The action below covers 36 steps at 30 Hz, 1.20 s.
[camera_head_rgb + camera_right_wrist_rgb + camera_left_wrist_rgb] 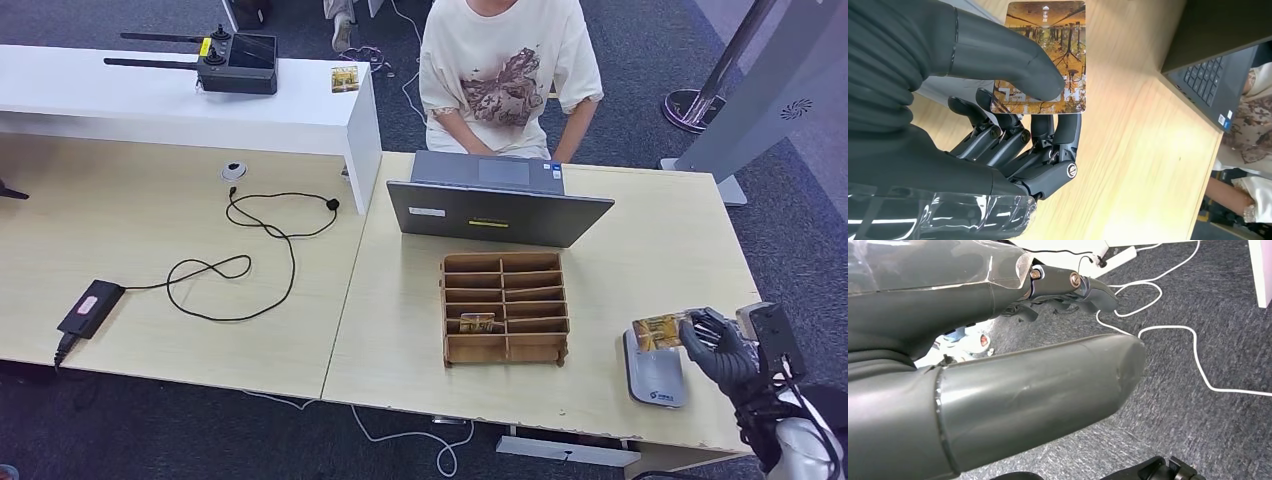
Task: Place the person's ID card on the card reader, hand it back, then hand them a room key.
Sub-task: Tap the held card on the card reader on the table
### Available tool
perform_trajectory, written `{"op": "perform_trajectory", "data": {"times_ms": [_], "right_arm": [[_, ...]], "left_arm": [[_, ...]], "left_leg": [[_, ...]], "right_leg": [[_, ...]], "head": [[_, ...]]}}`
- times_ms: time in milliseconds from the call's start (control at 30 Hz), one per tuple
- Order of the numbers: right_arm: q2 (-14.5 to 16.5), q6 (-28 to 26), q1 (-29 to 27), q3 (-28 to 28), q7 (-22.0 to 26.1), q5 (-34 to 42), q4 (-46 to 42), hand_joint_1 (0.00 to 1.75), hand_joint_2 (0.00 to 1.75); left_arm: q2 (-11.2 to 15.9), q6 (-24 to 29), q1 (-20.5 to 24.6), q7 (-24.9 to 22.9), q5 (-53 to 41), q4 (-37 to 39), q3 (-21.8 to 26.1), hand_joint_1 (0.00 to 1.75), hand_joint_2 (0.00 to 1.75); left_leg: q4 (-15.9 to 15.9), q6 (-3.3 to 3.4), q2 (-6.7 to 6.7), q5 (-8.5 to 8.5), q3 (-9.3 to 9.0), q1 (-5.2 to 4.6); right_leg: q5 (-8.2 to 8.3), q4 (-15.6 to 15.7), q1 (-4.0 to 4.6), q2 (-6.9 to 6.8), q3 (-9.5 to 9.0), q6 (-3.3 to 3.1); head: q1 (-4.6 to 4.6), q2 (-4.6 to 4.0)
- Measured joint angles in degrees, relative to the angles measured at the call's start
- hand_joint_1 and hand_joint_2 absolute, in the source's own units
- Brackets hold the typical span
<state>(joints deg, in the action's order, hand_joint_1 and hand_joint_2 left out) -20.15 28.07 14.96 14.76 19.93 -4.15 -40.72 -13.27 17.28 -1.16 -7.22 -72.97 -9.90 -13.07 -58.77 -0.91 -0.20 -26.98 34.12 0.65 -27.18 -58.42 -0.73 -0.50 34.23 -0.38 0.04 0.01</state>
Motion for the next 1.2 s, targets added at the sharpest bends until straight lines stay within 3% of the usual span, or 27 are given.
{"op": "perform_trajectory", "data": {"times_ms": [267,1200], "right_arm": [[0.00,-2.41,0.32,-0.69,-0.94,-4.26,1.75,1.75,1.75],[0.00,-5.57,4.49,-1.82,-2.24,-8.15,9.03,1.75,1.75]], "left_arm": [[0.13,0.03,-0.01,0.37,0.03,0.00,0.00,0.00,0.00],[0.50,0.01,0.00,0.68,1.13,0.00,0.00,0.00,0.00]], "left_leg": [[0.00,0.00,0.00,0.00,0.01,0.00],[0.00,0.00,0.00,0.00,0.00,0.00]], "right_leg": [[0.00,0.00,0.00,0.00,0.01,0.00],[0.00,-0.01,0.00,0.00,0.00,0.00]], "head": [[0.00,-0.01],[-0.01,0.00]]}}
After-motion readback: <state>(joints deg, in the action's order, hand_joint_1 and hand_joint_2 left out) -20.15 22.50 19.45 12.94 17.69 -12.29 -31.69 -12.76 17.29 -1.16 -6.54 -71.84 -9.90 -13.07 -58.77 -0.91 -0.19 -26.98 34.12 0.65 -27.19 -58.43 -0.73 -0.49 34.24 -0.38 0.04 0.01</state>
